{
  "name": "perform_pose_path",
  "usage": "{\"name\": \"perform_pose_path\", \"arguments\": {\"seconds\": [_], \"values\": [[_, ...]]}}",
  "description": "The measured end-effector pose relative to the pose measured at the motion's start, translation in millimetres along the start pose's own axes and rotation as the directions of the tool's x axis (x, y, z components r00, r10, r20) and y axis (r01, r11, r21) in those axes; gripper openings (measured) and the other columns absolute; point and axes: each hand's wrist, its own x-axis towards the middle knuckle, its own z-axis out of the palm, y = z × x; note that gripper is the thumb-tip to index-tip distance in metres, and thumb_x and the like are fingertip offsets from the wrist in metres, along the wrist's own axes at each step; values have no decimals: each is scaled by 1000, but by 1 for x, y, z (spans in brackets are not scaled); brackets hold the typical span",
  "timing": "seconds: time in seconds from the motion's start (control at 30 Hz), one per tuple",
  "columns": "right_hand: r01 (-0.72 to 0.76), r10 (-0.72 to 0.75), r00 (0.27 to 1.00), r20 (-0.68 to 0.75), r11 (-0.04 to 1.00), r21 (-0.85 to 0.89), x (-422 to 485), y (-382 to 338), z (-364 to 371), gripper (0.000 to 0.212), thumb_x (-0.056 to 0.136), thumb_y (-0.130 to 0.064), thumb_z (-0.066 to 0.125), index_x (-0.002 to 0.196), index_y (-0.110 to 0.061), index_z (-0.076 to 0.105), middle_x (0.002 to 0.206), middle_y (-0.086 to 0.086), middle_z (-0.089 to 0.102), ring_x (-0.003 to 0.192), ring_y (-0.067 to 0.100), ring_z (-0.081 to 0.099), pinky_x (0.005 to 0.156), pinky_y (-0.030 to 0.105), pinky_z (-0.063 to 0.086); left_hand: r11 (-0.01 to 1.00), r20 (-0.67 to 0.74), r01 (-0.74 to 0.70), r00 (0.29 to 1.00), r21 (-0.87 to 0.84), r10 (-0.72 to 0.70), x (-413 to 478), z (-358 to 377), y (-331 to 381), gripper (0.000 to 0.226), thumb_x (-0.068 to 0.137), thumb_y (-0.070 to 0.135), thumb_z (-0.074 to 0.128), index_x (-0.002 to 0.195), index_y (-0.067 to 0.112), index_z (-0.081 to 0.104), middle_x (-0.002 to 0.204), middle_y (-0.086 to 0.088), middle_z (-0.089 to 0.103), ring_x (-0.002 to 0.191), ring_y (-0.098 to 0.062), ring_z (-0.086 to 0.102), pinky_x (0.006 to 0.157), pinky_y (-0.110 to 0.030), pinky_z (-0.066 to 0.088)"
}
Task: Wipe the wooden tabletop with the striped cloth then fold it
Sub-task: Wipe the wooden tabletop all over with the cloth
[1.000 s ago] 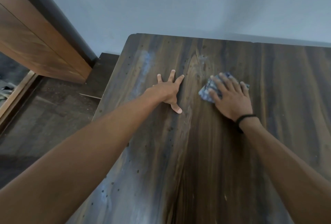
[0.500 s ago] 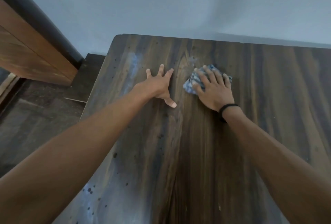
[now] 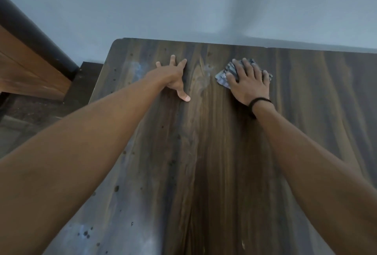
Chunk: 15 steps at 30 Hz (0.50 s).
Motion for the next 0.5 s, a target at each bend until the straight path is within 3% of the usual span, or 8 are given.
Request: {"name": "perform_pose_path", "arguments": {"seconds": [0.17,0.3,0.33,0.43,0.5], "values": [[288,-285,958,43,952,-107,-11,-3,16,60,103,-60,21,160,-42,12,170,-7,9,156,20,6,124,49,1,1000,23,-17,1000,-5,18,2,1,-2,140,67,48,87,153,34,-22,160,2,-33,144,-48,-22,117,-67,11],[-29,29,999,-24,1000,-4,24,1,-3,58,103,-57,24,159,-40,17,170,-6,10,156,22,6,125,50,-2,1000,27,-12,1000,-13,12,3,-1,-5,140,67,47,87,153,35,-23,159,3,-34,144,-48,-23,116,-68,12],[-38,38,999,-16,999,-2,27,-8,-2,59,104,-56,24,160,-40,16,170,-5,8,156,23,5,124,50,-4,1000,30,-15,999,-15,16,3,-1,-4,140,67,47,87,153,35,-23,159,2,-34,144,-49,-23,116,-67,12],[209,-207,978,27,973,-97,9,-17,10,58,105,-56,24,160,-42,12,170,-7,8,156,20,5,124,47,-3,1000,26,-22,999,-16,22,5,1,-2,141,66,46,88,153,35,-23,159,2,-34,144,-48,-23,116,-67,11],[247,-245,969,29,964,-99,4,0,7,57,105,-57,25,159,-43,15,169,-8,11,155,18,7,124,46,0,1000,14,-17,1000,-22,18,6,2,-4,142,65,46,88,153,36,-21,159,3,-34,145,-47,-23,116,-68,12]]}}
